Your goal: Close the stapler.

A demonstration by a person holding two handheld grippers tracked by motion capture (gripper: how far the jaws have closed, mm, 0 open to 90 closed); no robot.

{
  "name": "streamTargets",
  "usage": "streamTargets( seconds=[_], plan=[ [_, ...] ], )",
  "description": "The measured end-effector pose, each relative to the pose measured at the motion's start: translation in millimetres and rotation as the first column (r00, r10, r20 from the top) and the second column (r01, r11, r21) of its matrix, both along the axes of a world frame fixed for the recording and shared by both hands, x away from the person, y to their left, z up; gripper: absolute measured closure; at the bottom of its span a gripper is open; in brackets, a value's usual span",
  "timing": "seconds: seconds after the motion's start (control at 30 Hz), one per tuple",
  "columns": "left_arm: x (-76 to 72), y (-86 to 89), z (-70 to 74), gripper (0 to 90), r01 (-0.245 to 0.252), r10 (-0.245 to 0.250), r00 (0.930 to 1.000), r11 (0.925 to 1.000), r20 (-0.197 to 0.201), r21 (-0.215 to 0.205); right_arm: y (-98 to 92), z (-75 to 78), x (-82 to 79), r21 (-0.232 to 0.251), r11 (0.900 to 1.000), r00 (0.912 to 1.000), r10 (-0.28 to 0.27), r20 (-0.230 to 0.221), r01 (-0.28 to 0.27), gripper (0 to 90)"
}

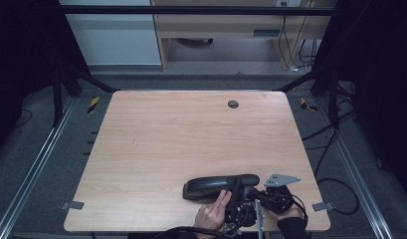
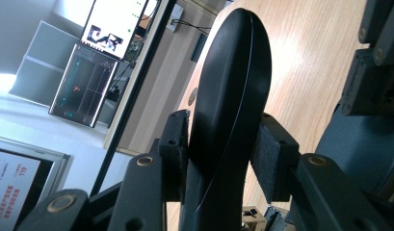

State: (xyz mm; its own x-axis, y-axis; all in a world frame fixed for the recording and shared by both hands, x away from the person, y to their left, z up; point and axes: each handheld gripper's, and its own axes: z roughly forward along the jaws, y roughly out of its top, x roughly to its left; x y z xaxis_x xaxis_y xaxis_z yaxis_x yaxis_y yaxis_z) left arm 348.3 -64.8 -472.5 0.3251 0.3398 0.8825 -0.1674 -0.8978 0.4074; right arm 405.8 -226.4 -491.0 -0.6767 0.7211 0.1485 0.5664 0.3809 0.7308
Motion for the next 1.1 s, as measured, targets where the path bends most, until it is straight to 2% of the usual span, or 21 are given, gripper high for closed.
streamTargets(
  seconds=[0.33,0.6,0.77,1.0,1.1],
  plan=[
    [0.2,-2.5,-5.5,59.1,0.004,-0.004,1.0,0.9997,0.003,0.026,-0.2,0.0,0.2,0.004,1.0,1.0,0.0,-0.004,0.0,90.0],
    [-0.4,-4.8,-11.4,58.5,-0.004,0.002,0.9997,0.9981,0.025,0.061,-0.5,-0.2,0.1,0.005,1.0,1.0,0.002,-0.002,-0.002,90.0],
    [0.3,-4.8,-11.7,58.5,0.002,-0.003,0.9997,0.9985,0.025,0.054,-0.6,-0.2,0.3,0.008,1.0,1.0,0.002,-0.005,-0.002,90.0],
    [1.9,-4.2,-9.7,56.1,0.005,-0.005,0.9999,0.9989,-0.013,0.047,-0.7,-0.4,0.7,0.008,1.0,1.0,0.003,-0.001,-0.003,90.0],
    [0.7,-2.7,-7.3,50.9,0.014,-0.013,0.9996,0.9992,-0.027,0.037,-0.5,-0.2,0.5,0.008,1.0,1.0,0.001,-0.003,-0.001,90.0]
  ],
)
